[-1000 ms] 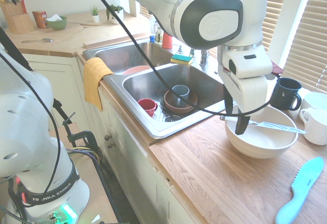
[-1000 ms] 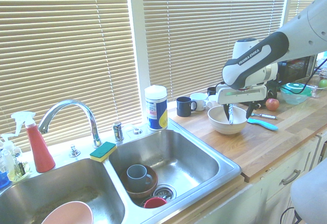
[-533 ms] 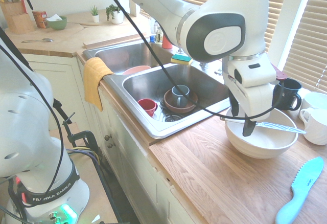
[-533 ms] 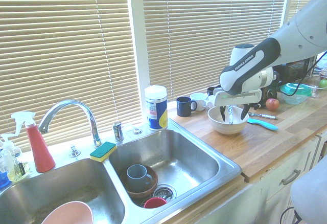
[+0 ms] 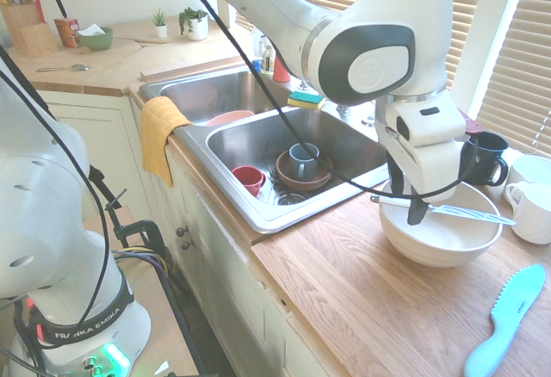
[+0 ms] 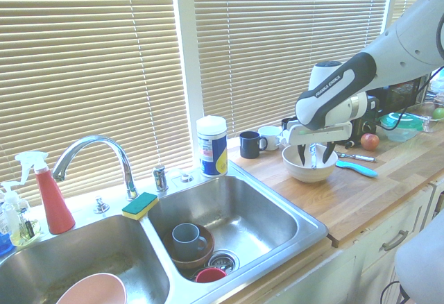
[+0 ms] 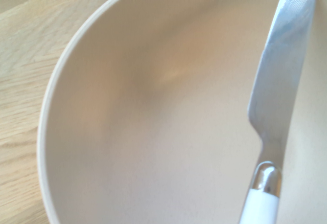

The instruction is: Put the knife into the sink

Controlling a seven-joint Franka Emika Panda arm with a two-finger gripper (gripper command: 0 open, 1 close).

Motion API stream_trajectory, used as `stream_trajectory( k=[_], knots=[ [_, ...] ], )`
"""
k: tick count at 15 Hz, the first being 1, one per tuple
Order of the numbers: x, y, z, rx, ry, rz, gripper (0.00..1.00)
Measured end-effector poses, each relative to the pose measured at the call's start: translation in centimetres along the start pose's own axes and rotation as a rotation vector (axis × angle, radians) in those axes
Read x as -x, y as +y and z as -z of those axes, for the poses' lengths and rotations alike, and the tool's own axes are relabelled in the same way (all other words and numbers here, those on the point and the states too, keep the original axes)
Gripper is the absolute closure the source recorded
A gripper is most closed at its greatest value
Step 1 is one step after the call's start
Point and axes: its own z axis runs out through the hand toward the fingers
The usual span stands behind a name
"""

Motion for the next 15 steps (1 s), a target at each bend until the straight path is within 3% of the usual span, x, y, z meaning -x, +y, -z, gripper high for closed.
stream_trajectory(
  k=[15],
  knots=[
    [0.04, -0.60, -0.86, 0.003, -0.003, 0.012, 1.00]
  ],
)
